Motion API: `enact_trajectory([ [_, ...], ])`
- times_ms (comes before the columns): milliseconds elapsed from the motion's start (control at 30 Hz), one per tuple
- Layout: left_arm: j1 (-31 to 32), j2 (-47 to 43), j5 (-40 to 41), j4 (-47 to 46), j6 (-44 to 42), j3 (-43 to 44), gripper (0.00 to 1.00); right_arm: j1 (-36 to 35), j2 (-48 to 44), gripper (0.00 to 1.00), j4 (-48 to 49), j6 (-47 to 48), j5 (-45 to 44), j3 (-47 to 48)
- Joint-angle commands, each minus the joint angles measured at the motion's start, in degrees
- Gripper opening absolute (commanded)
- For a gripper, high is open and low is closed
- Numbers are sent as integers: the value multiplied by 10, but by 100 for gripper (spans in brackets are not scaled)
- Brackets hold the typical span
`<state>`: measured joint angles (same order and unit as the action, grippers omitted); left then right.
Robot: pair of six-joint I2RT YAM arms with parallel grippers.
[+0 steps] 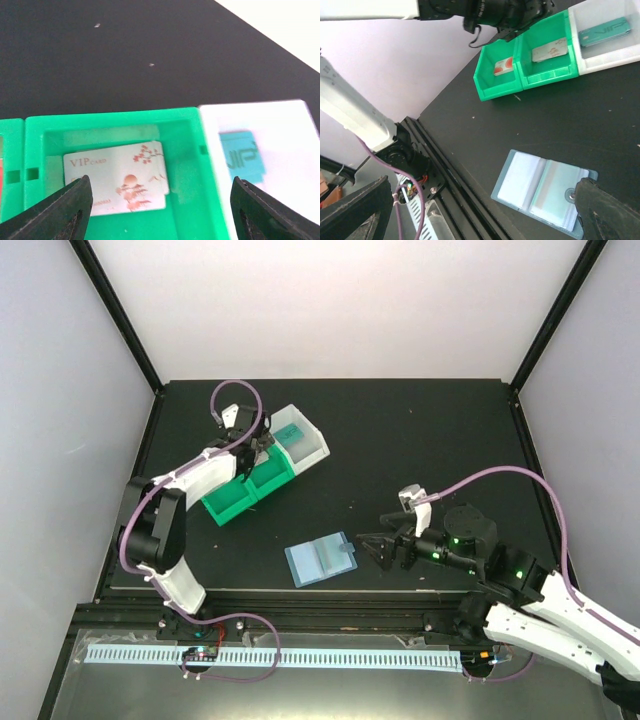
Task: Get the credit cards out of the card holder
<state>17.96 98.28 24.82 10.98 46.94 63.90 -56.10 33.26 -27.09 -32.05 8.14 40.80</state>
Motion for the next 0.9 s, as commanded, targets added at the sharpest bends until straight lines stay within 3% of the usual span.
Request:
enact_trajectory([
  [0,-3,-57,-91,48,-86,42,79,3,-7,100,-13,-5,-57,4],
  [167,-3,-124,-211,135,-162,48,89,3,2,100,-31,-9,-96,3],
  [233,-3,-178,-242,147,-177,11,98,3,9,100,-26,-14,-104,-4],
  [300,-3,-226,-267,154,-189,-28,99,3,22,100,-22,-17,-108,-10],
  [500,-2,-341,-388,205,-234,-112,98,3,62,98,17,6,-84,-33],
  [733,7,-444,-555,184,-197,-213,87,4,88,89,58,15,-101,-66],
  [867,33,-489,-569,173,-174,-263,82,4,126,79,93,10,-116,-91],
])
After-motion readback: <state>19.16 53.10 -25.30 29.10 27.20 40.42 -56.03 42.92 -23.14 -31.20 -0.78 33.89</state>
